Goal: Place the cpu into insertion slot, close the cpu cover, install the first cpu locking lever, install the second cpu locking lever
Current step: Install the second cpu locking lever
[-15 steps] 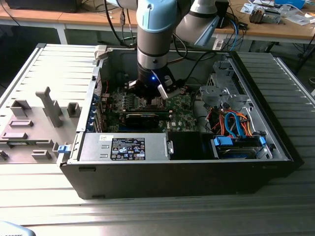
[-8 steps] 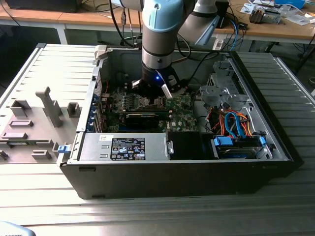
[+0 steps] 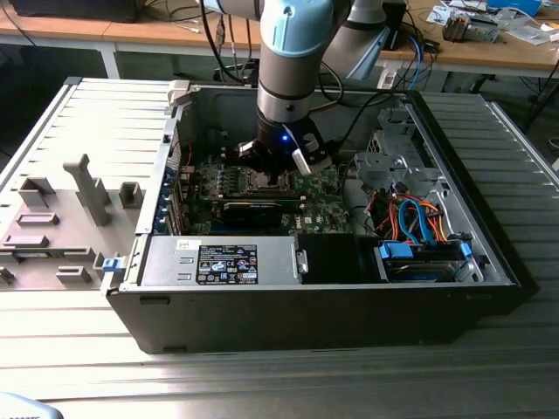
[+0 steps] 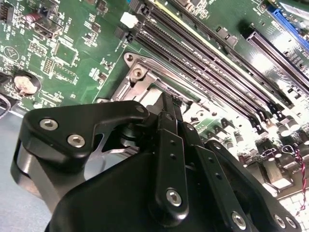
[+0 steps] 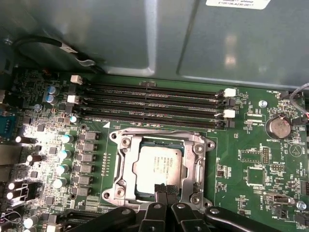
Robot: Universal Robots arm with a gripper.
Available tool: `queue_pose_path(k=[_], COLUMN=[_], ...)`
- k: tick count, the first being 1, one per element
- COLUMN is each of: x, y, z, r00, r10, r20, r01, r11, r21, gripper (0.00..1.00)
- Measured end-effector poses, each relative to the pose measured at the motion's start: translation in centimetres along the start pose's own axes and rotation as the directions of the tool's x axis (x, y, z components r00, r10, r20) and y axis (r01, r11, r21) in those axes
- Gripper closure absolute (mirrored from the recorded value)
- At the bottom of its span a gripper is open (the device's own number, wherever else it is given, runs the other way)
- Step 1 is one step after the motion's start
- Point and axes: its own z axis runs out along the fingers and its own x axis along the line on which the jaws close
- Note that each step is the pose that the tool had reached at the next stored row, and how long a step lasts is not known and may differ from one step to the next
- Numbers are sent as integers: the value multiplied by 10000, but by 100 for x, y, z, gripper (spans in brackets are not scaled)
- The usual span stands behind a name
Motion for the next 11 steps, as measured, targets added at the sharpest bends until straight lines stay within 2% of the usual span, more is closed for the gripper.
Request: queue_pose_path(k=[6, 9, 11], x=[-68, -132, -151], y=[-5, -8, -8], z=[-3, -5, -5], r00=[10000, 9999, 9999], r10=[11, 22, 25], r20=[-64, -129, -148], r01=[-11, -22, -26], r11=[10000, 10000, 10000], r21=[-7, -12, -15], gripper=[89, 89, 89])
